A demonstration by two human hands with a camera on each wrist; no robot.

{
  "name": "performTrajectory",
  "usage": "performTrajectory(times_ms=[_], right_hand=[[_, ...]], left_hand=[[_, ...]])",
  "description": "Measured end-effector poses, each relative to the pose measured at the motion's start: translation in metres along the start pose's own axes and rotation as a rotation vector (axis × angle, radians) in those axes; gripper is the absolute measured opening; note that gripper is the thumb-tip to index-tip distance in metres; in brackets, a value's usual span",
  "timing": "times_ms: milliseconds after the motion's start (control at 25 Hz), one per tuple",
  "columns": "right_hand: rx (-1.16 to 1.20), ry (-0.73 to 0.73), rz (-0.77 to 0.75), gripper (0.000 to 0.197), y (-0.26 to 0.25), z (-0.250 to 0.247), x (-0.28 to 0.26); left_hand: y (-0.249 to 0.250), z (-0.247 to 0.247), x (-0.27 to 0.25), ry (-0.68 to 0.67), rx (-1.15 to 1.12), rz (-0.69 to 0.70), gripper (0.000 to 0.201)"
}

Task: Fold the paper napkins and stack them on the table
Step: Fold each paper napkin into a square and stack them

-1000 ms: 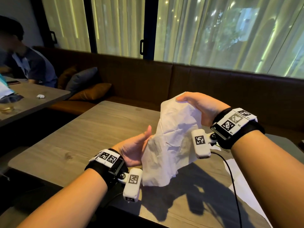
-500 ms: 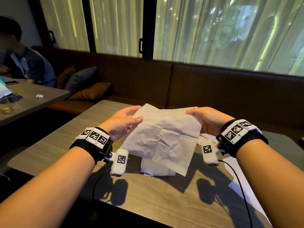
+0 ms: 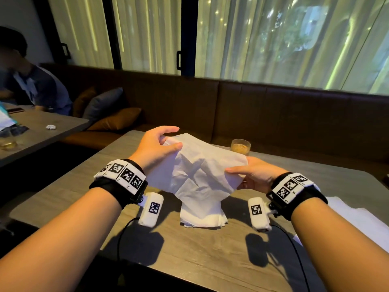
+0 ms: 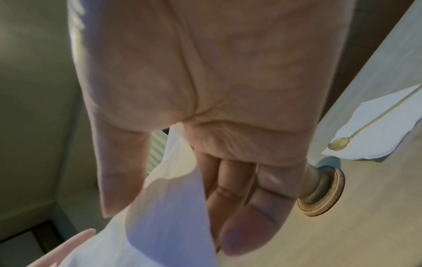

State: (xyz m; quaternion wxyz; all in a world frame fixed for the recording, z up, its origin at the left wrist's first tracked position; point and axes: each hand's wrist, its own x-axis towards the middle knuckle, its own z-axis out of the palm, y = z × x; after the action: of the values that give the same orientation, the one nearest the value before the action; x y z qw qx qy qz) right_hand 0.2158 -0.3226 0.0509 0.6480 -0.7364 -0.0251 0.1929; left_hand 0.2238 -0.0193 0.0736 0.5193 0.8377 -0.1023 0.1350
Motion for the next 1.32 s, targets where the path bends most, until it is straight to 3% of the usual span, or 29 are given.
performTrajectory(times_ms=[200, 320, 480, 600, 800, 880, 960, 1040, 1120, 1240, 1320], right_hand=[[0.023, -0.051, 0.062, 0.061, -0.011, -0.007, -0.004], [-0.034, -0.123, 0.016, 0.06, -0.016, -0.009, 0.001], [-0.129, -0.292, 0.029, 0.046, -0.023, 0.003, 0.009], [-0.242, -0.23, -0.028, 0.034, -0.029, 0.01, 0.012], [-0.358, -0.005, -0.319, 0.023, -0.043, 0.009, 0.009], [-0.392, 0.011, -0.419, 0.015, -0.053, 0.01, 0.003], [-0.434, 0.018, -0.475, 0.006, -0.063, 0.01, -0.004], [-0.431, -0.016, -0.505, 0.009, -0.071, 0.011, -0.012], [-0.423, -0.053, -0.528, 0.019, -0.076, 0.012, -0.021], [-0.369, -0.068, -0.551, 0.018, -0.079, 0.014, -0.036], [-0.321, -0.075, -0.547, 0.017, -0.077, 0.013, -0.043]], left_hand=[[0.023, -0.009, -0.009, -0.185, 0.051, 0.088, 0.054], [0.036, -0.009, -0.012, -0.274, 0.099, 0.184, 0.055], [0.045, -0.002, -0.016, -0.26, 0.226, 0.283, 0.053], [0.05, -0.004, -0.021, -0.252, 0.217, 0.318, 0.053], [0.048, -0.02, -0.035, -0.348, -0.034, 0.138, 0.063], [0.028, -0.021, -0.034, -0.351, -0.132, -0.08, 0.058], [0.001, -0.018, -0.033, -0.311, -0.228, -0.342, 0.066], [-0.02, -0.015, -0.04, -0.334, -0.229, -0.474, 0.066], [-0.031, -0.006, -0.055, -0.446, -0.337, -0.517, 0.065], [-0.033, 0.013, -0.075, -0.623, -0.584, -0.53, 0.081], [-0.025, 0.023, -0.079, -0.564, -0.793, -0.565, 0.063]])
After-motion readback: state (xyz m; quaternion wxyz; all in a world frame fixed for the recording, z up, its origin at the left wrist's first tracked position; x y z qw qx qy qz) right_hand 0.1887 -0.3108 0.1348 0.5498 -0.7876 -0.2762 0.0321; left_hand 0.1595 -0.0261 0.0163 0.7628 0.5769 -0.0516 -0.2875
